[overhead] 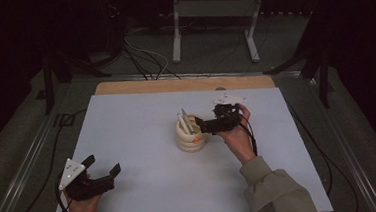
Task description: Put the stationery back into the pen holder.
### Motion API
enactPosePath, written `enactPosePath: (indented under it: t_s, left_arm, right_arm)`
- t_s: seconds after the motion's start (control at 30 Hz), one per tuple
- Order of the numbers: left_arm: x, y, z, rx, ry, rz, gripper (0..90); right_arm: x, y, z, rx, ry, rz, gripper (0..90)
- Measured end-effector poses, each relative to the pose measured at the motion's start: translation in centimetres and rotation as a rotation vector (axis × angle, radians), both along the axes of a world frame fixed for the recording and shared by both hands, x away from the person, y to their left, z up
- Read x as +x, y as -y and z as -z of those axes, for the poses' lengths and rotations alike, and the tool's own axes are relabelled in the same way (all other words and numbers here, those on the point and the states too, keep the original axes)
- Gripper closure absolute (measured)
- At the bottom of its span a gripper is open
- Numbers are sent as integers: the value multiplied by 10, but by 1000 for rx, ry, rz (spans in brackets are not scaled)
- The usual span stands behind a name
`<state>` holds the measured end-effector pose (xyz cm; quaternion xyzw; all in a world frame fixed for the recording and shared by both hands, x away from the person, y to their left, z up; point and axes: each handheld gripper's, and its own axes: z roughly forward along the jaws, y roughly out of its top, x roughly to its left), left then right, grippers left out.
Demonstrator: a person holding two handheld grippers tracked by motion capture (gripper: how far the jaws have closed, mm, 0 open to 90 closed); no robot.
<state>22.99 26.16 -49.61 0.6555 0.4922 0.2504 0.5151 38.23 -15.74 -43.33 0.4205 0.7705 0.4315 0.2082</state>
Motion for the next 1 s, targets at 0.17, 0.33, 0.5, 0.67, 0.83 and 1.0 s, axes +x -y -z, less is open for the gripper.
enactPosePath:
  t_s: [0.17,0.33,0.5,0.67,0.83,1.0]
  left_arm:
    - [0,0,0,-1,3,0,2]
    - [0,1,-1,-2,4,-1,1]
    - [0,2,-1,0,5,-3,1]
    - [0,2,-1,2,5,-5,2]
    - [-1,1,-1,2,7,-9,1]
    - [-1,2,-1,4,6,-10,1]
  right_arm:
    - [-6,17,0,24,6,18,0]
    - [-14,36,1,35,14,31,0]
    - [-24,52,2,8,26,39,0]
    - [-33,65,2,3,47,46,0]
    - [-44,77,4,-25,67,50,0]
    - [-55,91,8,-19,77,67,0]
